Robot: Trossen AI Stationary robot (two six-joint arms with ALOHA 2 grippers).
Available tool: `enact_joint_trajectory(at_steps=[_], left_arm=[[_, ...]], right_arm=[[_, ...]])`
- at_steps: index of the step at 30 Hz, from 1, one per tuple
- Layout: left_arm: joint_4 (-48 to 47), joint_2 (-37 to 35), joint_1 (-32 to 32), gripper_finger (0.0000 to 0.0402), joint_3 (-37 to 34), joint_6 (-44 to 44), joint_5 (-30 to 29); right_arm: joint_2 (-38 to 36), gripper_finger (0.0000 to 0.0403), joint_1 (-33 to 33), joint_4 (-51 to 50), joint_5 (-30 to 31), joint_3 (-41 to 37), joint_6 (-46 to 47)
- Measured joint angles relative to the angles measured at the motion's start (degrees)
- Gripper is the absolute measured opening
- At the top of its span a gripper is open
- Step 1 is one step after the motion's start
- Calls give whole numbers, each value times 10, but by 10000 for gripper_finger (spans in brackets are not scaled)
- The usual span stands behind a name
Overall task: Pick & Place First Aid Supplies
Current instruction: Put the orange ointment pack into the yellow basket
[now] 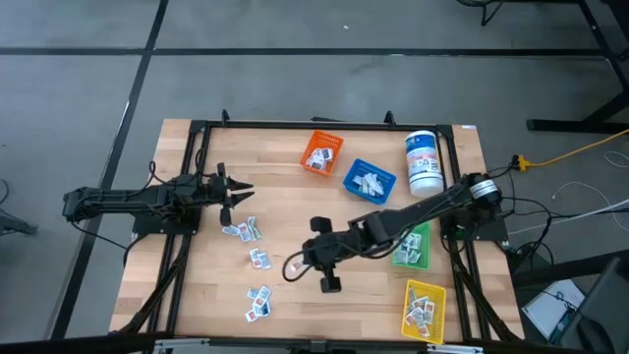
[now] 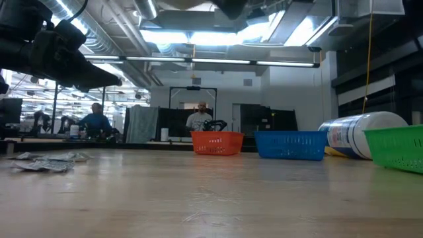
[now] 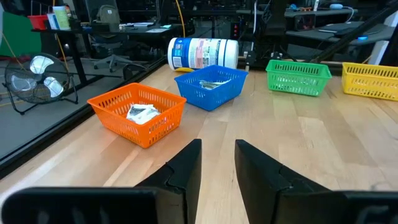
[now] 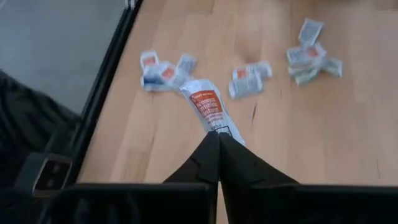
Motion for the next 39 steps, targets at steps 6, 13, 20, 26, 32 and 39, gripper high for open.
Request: enact_joint_trajectory(at_steps=[6,13,20,26,32,39], left_arm=[[0,0,0,92,0,0,0],[0,0,0,93,0,0,0],[0,0,0,91,0,0,0],[0,0,0,93,0,0,0],[0,0,0,91,0,0,0],[0,0,0,91,0,0,0]], right_arm=[[-15,11,36,-75,20,0,48],[-15,4,82,-123,21,0,116],[-48,16,124,-182,7,0,207],[-84,4,173,-301,7,0,316],[-91,15,230,-373,6,0,406],[-91,6,280,-424,6,0,543]])
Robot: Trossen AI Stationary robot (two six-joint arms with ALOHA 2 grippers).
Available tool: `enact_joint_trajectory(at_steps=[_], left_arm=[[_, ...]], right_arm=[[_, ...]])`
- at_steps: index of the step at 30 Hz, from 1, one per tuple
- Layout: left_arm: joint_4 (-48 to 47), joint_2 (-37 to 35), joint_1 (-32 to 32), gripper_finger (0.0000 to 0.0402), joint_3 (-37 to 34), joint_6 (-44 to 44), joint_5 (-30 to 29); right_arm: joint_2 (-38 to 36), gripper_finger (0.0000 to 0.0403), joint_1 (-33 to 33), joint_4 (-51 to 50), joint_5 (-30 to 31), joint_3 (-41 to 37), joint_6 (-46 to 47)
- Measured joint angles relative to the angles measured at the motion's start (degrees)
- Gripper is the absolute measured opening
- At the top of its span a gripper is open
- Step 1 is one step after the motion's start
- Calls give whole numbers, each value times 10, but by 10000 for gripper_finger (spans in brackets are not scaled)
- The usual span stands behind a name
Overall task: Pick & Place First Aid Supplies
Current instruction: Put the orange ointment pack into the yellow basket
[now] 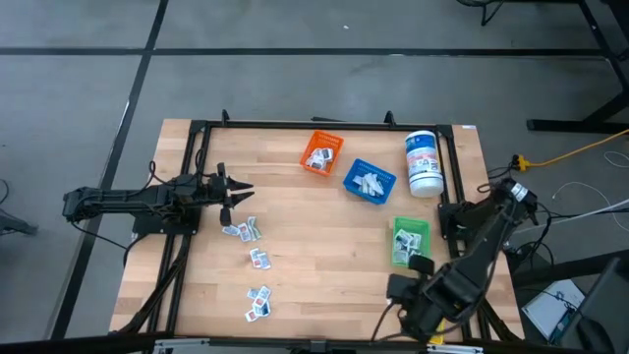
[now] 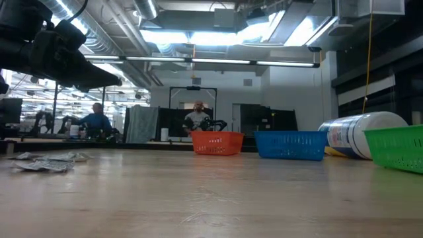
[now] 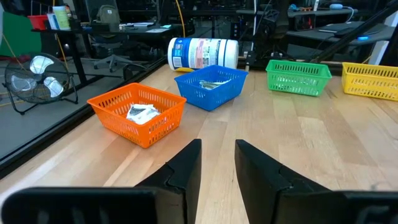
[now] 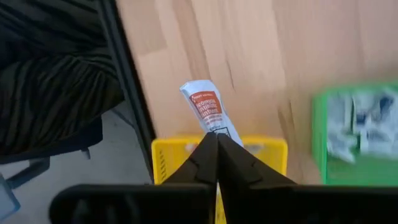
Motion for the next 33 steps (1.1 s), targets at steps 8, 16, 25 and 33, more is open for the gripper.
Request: enact_joint_trajectory(at_steps=[8,16,25,33], left_arm=[[0,0,0,93,0,0,0],[0,0,0,93,0,0,0],[0,0,0,92,0,0,0],[0,0,0,91,0,0,0]], right_arm=[[-2,17,33,-43,-51,-35,152],[-4,25,54,-11,-135,-96,212],[-9,25,54,71,-165,-159,202],[-9,26,50,79,-164,-159,198]])
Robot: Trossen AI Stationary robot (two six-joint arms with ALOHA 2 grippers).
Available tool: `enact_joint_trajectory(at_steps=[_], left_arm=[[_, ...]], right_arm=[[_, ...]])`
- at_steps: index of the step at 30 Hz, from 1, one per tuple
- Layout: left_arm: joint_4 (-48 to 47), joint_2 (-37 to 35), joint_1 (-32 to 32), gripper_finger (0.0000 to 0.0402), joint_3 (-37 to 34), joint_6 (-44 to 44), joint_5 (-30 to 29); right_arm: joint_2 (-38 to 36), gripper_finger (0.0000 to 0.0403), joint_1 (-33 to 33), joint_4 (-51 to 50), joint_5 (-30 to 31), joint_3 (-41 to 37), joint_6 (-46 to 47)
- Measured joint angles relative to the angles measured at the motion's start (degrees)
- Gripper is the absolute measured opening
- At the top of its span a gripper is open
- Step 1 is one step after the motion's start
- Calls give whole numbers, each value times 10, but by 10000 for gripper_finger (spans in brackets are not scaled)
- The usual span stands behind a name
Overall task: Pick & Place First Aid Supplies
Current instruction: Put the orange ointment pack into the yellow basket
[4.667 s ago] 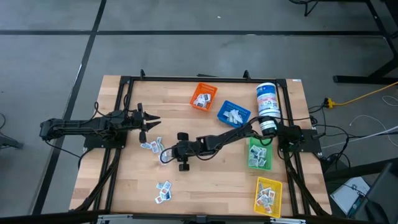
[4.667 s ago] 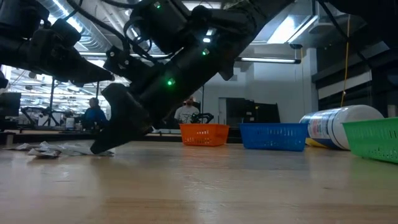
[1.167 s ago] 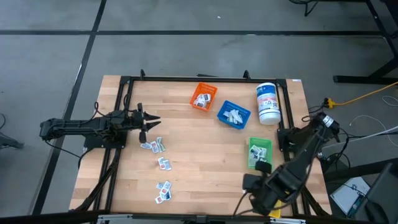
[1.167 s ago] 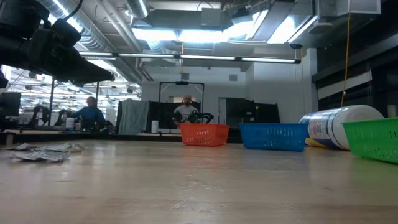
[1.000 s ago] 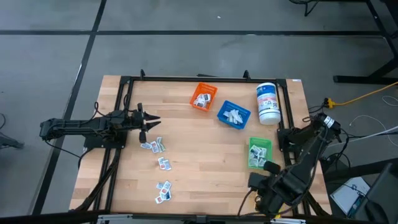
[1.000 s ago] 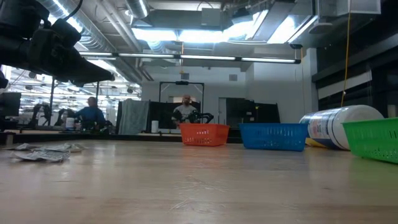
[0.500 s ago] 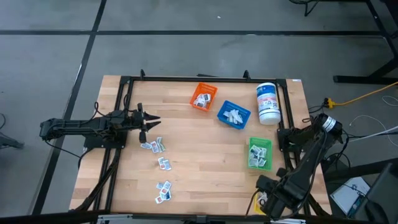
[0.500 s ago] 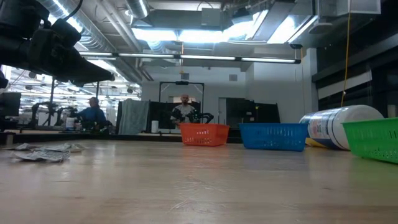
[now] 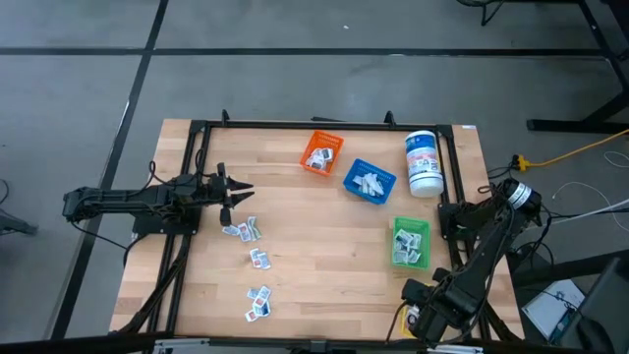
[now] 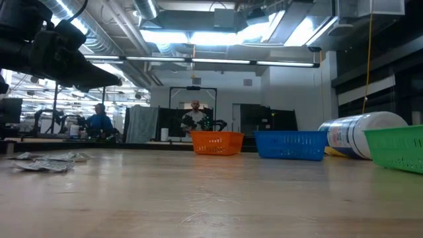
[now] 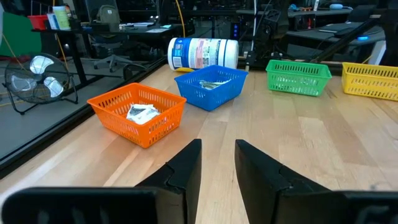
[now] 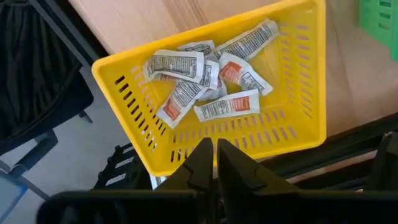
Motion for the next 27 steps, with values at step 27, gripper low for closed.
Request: enact_joint_trajectory(at_steps=[27], left_arm=[[0,0,0,92,0,0,0]], right_arm=[[0,26,-190,184,259,0,-508]])
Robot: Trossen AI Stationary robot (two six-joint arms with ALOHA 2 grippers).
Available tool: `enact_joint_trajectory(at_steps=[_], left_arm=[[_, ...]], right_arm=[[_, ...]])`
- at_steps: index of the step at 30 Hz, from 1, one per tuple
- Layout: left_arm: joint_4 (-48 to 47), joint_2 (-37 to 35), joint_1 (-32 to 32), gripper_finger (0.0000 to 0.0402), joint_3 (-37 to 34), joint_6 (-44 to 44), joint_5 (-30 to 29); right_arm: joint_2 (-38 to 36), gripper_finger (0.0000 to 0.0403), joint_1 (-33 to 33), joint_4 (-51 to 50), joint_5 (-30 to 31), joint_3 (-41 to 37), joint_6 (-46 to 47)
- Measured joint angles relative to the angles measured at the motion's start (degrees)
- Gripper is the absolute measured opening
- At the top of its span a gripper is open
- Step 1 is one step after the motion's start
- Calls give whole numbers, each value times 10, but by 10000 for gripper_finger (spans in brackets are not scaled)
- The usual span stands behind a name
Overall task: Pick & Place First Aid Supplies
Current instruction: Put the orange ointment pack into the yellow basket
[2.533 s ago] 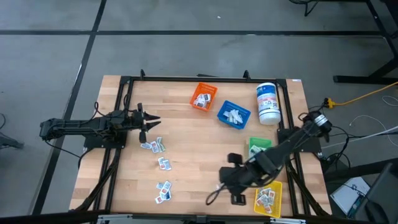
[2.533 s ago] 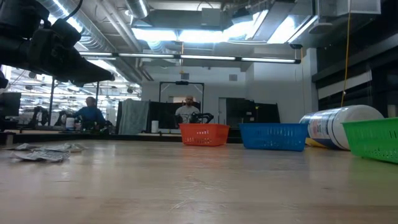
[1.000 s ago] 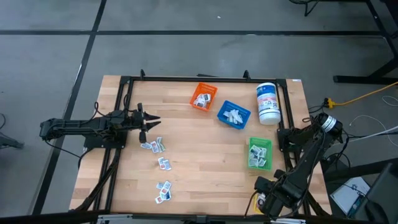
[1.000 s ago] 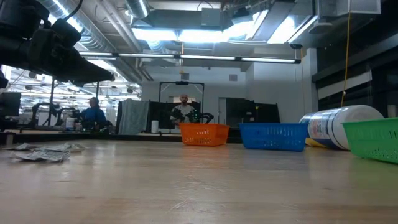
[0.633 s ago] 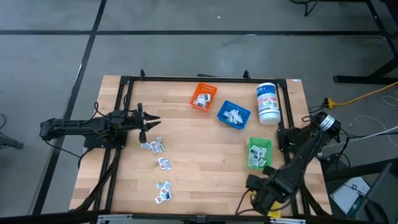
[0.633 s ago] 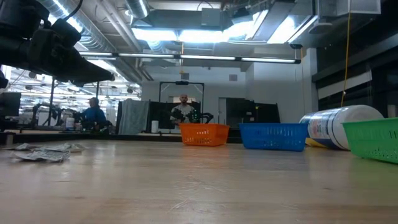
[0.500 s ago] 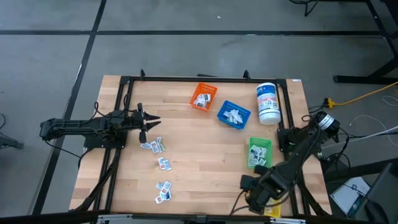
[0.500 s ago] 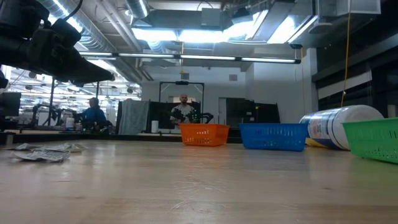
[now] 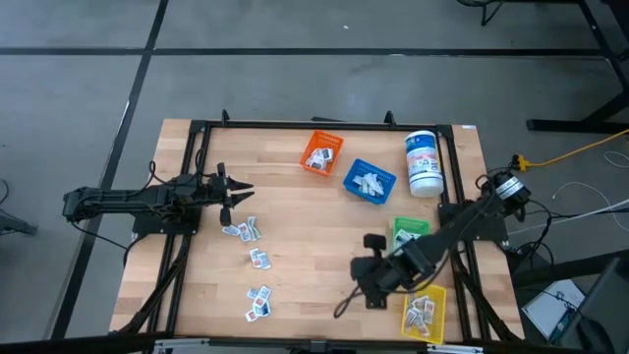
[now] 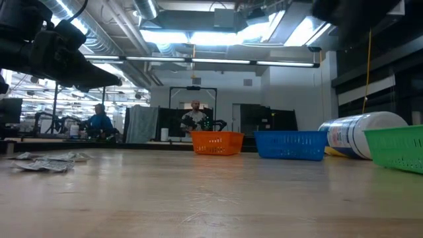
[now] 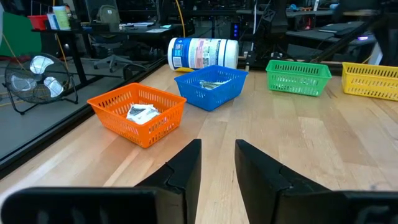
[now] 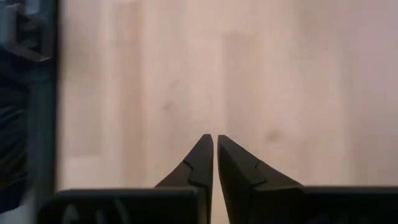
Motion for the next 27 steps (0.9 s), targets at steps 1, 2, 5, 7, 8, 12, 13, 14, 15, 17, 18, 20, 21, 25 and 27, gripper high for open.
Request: enact_joint_trajectory(at_steps=[1,2,5,7,8,12,13,14,15,17,18,20,21,25,27], left_arm=[[0,0,0,91,0,0,0],[0,0,0,91,0,0,0],[0,0,0,91,0,0,0],[0,0,0,93,0,0,0],[0,0,0,93,0,0,0],[0,0,0,91,0,0,0],[0,0,0,91,0,0,0],[0,0,0,91,0,0,0],[0,0,0,91,0,0,0],[0,0,0,92,0,0,0],[0,0,0,93,0,0,0],[0,0,0,93,0,0,0],[0,0,0,92,0,0,0],[0,0,0,91,0,0,0],[0,0,0,92,0,0,0]], right_arm=[[0,26,-8,0,11,0,-12],[-1,26,-16,1,19,0,-23],[-12,26,-35,1,22,0,-44],[-23,26,-40,7,24,-1,-46],[-31,26,-41,19,23,-6,-56],[-83,26,-49,112,21,-72,-141],[-97,26,-53,144,21,-99,-165],[-110,26,-58,174,21,-127,-183],[-125,26,-64,198,19,-154,-193],[-155,26,-79,232,5,-202,-201],[-174,26,-84,254,0,-228,-206],[-214,26,-91,309,-2,-285,-216],[-237,26,-93,343,-7,-316,-222],[-344,26,-97,460,-69,-427,-262],[-398,26,-96,490,-90,-470,-270]])
